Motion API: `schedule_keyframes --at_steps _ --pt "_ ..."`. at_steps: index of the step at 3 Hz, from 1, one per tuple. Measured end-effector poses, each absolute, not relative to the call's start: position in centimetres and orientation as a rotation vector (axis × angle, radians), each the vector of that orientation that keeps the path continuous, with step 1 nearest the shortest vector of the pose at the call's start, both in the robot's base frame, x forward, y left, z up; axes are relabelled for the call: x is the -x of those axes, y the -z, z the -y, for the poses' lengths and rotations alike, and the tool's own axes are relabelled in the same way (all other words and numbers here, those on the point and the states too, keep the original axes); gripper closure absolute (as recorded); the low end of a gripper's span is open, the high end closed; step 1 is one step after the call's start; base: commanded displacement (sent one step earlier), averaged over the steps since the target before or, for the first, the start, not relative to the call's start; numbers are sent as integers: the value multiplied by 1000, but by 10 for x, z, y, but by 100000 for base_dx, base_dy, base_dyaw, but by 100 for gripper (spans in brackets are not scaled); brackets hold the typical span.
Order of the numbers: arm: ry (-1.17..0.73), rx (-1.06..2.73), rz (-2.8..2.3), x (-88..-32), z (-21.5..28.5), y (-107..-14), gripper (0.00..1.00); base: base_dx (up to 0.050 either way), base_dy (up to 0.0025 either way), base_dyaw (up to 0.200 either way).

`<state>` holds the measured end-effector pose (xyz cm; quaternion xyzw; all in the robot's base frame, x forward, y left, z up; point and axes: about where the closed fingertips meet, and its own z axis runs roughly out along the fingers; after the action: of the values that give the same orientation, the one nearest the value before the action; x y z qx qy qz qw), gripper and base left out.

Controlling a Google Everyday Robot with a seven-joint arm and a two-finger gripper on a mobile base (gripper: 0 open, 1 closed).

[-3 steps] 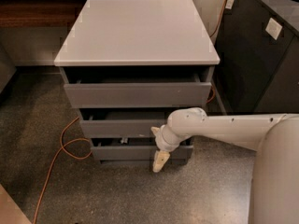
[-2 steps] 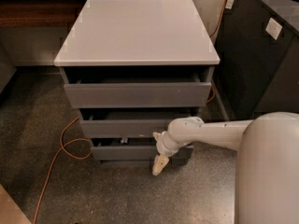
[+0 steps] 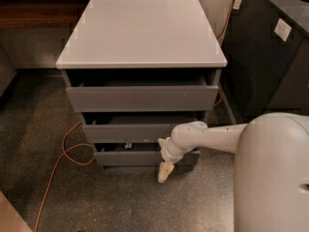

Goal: Pick rxbar blueberry from bottom drawer and place on counter

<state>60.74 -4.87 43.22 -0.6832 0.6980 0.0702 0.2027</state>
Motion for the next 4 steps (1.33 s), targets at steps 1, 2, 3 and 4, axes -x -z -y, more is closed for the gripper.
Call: schedule_keyframes --at_steps 1,2,3,4 --pt "-142 1942 -1982 -615 57 -403 0 0 0 0" --pt "-52 1991 -1968 -630 69 -365 0 0 0 0" --pt "-16 2013 -1925 -640 74 -345 0 0 0 0" --pt "-9 2005 -1882 -650 76 -329 0 0 0 0"
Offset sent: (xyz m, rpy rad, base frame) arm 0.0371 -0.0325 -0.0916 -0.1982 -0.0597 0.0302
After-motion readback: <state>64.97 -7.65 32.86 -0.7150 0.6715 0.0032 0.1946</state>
